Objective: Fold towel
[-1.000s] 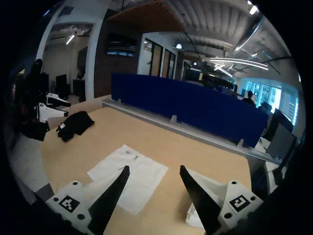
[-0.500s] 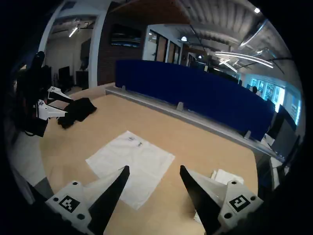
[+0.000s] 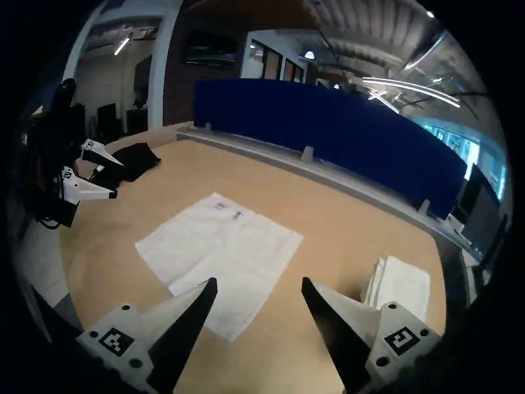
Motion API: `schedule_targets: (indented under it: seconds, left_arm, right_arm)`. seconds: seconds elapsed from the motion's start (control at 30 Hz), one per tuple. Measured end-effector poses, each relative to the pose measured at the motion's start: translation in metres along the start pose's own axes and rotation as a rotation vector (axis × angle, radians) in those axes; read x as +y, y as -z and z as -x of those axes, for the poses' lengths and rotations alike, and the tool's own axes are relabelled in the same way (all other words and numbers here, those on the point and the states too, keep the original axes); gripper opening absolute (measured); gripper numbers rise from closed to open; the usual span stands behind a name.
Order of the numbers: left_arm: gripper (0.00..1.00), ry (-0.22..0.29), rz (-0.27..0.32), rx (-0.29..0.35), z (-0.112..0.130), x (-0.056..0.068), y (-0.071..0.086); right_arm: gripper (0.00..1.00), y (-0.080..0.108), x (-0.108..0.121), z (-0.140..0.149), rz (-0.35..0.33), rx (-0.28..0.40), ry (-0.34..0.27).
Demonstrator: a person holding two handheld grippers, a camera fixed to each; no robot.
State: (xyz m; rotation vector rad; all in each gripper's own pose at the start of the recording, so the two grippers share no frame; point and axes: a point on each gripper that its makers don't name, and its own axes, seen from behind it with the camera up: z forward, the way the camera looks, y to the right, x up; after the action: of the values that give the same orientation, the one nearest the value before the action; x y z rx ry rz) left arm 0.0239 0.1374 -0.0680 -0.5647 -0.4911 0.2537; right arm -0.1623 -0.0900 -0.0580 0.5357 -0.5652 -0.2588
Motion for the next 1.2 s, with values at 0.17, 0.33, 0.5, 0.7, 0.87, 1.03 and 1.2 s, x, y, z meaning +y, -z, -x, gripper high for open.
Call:
schedule_targets:
  seconds: [0.17, 0.33, 0.5, 0.7, 0.87, 1.03, 1.2]
  left_arm:
    - [1.0, -0.009, 0.023, -0.052, 0.027, 0.01, -0.014]
    - [1.0, -0.016, 0.048, -0.114, 0.054, 0.018, -0.026]
    - [1.0, -0.023, 0.075, -0.179, 0.076, 0.023, -0.035]
    - [1.0, -0.034, 0.128, -0.26, 0.097, 0.031, -0.041]
    - [1.0, -0.042, 0.185, -0.309, 0.107, 0.038, -0.042]
    - [1.0, -0.057, 0.219, -0.342, 0.114, 0.041, -0.046]
    - [1.0, -0.072, 0.23, -0.354, 0.116, 0.042, -0.052]
  right_arm:
    - [1.0, -0.013, -0.006, 0.026, -0.009, -0.038, 0.003]
    - [1.0, -0.023, -0.012, 0.05, -0.026, -0.088, 0.016]
    - [1.0, -0.029, -0.019, 0.074, -0.053, -0.151, 0.03]
    - [1.0, -0.03, -0.024, 0.097, -0.088, -0.23, 0.052]
    - [1.0, -0.03, -0.027, 0.112, -0.119, -0.292, 0.076]
    - [1.0, -0.031, -0.029, 0.118, -0.139, -0.312, 0.075]
    - [1.0, -0.035, -0.03, 0.122, -0.148, -0.319, 0.067]
